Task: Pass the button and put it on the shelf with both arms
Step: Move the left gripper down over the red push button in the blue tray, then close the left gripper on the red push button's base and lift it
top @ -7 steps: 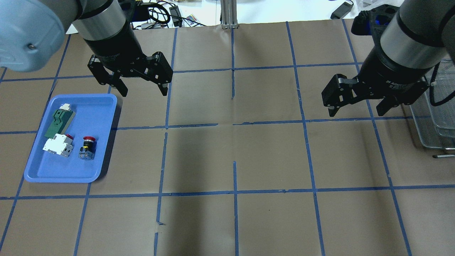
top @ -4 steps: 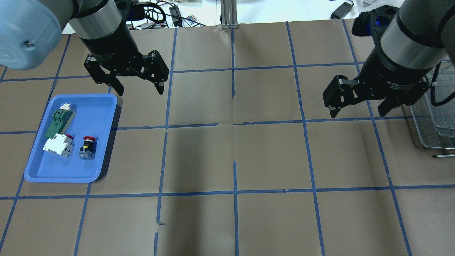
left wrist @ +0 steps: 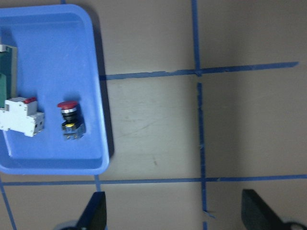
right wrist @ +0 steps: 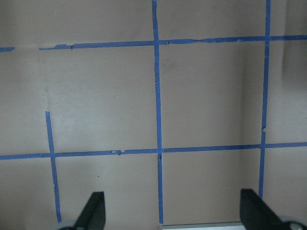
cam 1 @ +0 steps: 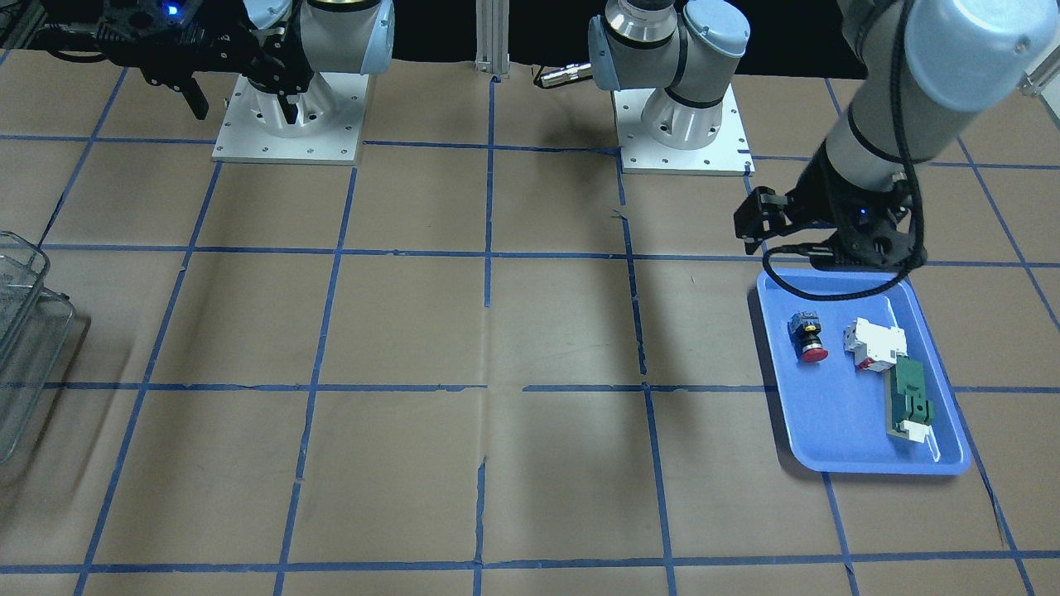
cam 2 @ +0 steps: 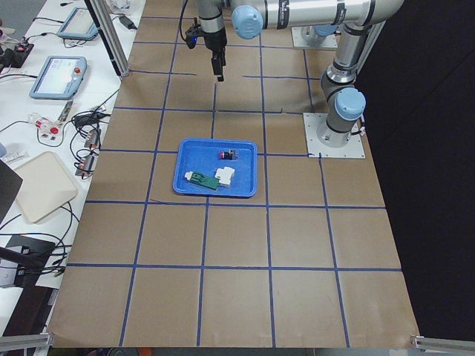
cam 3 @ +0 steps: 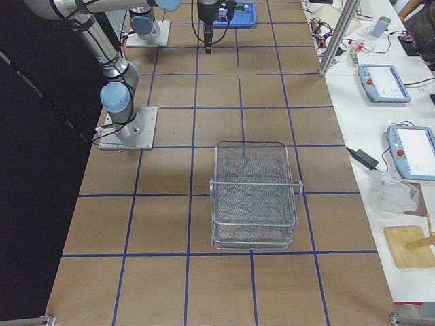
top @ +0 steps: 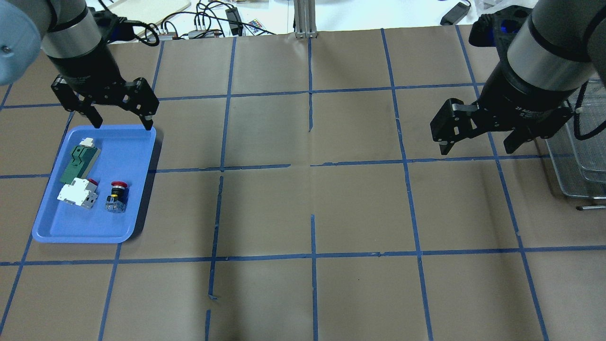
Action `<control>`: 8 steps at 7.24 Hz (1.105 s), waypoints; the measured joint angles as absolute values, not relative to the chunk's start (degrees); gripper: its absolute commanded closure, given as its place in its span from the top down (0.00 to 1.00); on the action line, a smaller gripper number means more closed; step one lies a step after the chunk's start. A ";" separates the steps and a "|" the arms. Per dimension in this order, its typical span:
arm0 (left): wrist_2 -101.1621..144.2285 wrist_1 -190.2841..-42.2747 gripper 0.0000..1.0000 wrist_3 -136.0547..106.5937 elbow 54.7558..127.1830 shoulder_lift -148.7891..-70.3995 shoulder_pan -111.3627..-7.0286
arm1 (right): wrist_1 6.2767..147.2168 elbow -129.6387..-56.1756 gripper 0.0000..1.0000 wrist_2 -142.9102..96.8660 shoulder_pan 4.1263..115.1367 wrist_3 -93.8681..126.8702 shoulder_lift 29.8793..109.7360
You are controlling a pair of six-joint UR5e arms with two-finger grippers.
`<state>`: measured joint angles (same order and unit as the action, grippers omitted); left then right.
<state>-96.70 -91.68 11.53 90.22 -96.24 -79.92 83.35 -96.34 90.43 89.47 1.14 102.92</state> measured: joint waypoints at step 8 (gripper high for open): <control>-94.83 -66.30 1.00 19.72 113.04 -105.36 -63.18 | 83.45 -96.49 1.00 90.33 89.47 1.20 102.85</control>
<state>-94.83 -66.30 19.72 113.04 -105.36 -63.18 83.45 -96.49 90.33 89.47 1.20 102.85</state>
